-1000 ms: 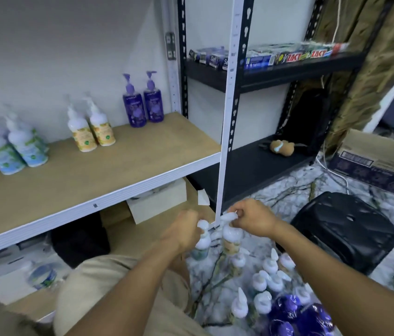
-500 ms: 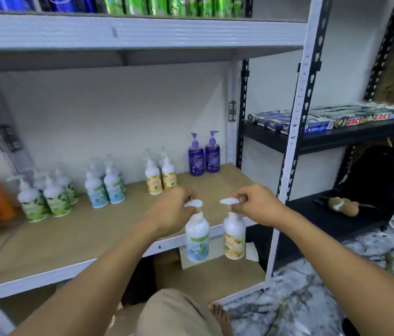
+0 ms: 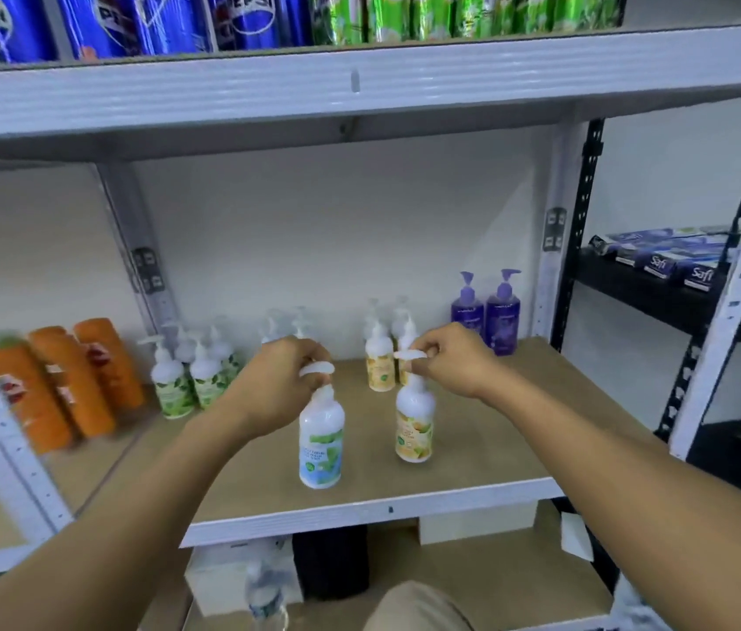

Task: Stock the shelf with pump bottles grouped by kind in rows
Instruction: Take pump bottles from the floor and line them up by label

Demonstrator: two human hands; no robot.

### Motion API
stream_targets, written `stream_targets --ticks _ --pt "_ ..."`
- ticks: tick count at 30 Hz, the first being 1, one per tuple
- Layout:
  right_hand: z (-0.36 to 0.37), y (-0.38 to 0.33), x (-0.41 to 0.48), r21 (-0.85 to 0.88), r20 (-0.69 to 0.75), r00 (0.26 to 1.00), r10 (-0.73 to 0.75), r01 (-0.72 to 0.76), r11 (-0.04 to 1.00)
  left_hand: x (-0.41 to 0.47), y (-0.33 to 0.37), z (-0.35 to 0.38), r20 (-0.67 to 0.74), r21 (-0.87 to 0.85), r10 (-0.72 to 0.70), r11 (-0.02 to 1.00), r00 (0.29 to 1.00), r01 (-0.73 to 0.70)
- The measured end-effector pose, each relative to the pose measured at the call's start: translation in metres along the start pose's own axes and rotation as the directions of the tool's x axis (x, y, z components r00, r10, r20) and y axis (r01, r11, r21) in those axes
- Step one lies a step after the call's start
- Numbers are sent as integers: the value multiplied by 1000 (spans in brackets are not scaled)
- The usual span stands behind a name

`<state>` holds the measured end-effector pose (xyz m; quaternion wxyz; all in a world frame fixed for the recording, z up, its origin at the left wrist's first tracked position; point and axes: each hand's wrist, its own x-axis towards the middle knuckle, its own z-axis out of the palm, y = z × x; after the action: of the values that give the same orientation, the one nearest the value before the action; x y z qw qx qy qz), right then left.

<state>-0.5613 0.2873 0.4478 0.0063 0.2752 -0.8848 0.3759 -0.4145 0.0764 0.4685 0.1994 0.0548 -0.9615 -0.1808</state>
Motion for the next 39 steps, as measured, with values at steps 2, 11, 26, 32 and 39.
stream_targets --ticks 2,11,26,32,39 --pt "12 -5 15 -16 4 1000 -1 1 1000 3 -15 0 -28 7 -41 999 999 42" --pt "50 -1 62 -42 -40 997 63 -65 997 14 -71 16 -53 17 -113 993 992 114" --pt "78 25 58 17 -74 990 117 -117 993 20 -79 21 -83 -54 -160 986 984 156" --pt "120 61 28 91 13 981 194 -195 977 10 -87 34 -98 -111 -185 979 978 174" --pt "152 87 16 28 -70 976 208 -206 978 -22 -93 65 -176 -534 -440 794 880 290"
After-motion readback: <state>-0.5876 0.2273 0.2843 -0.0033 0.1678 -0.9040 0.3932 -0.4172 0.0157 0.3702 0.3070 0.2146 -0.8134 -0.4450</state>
